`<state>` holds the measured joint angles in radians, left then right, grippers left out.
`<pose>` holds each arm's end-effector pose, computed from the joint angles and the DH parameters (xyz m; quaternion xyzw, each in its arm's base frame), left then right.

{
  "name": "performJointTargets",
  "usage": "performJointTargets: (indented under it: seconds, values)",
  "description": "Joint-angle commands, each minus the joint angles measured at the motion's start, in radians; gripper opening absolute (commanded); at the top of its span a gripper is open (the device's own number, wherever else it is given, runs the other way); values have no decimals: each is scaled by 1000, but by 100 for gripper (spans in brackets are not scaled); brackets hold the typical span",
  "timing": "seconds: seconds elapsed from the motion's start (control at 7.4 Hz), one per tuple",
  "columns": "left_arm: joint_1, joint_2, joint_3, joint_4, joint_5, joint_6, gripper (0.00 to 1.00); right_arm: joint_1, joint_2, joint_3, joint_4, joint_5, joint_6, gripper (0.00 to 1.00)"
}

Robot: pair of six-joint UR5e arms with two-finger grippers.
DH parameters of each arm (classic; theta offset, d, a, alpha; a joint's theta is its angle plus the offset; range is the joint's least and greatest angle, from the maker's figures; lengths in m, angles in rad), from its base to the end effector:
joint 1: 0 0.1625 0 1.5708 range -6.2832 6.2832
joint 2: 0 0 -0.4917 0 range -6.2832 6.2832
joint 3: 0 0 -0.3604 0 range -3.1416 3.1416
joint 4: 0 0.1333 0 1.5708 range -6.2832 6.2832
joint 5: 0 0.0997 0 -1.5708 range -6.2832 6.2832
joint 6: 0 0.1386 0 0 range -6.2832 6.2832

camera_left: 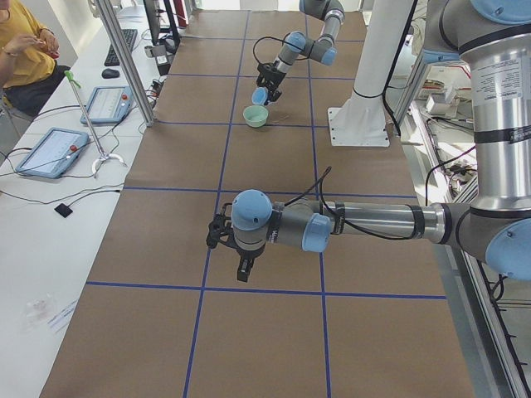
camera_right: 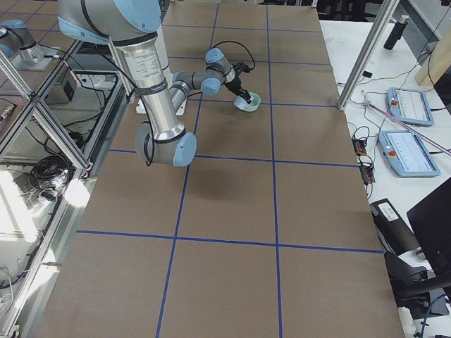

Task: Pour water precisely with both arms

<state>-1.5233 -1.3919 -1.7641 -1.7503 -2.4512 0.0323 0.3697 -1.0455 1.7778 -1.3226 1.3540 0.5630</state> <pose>-0.0080 -0.3885 0.7086 0.0843 0.4248 0.0771 0.8981 -0.5775 -0.3987 0.3395 0.3712 -0.3007 -0.2267 0.8488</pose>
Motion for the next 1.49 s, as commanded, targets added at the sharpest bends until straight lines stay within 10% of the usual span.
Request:
performJointTargets:
  seconds: [0.0, 1.35]
  values:
    - [0, -1, 0, 0, 0, 1, 99, 0, 4, 17, -44, 5, -12, 0]
    - [0, -7, 8, 2, 0, -2, 99, 0, 90, 6, -213, 11, -93, 0]
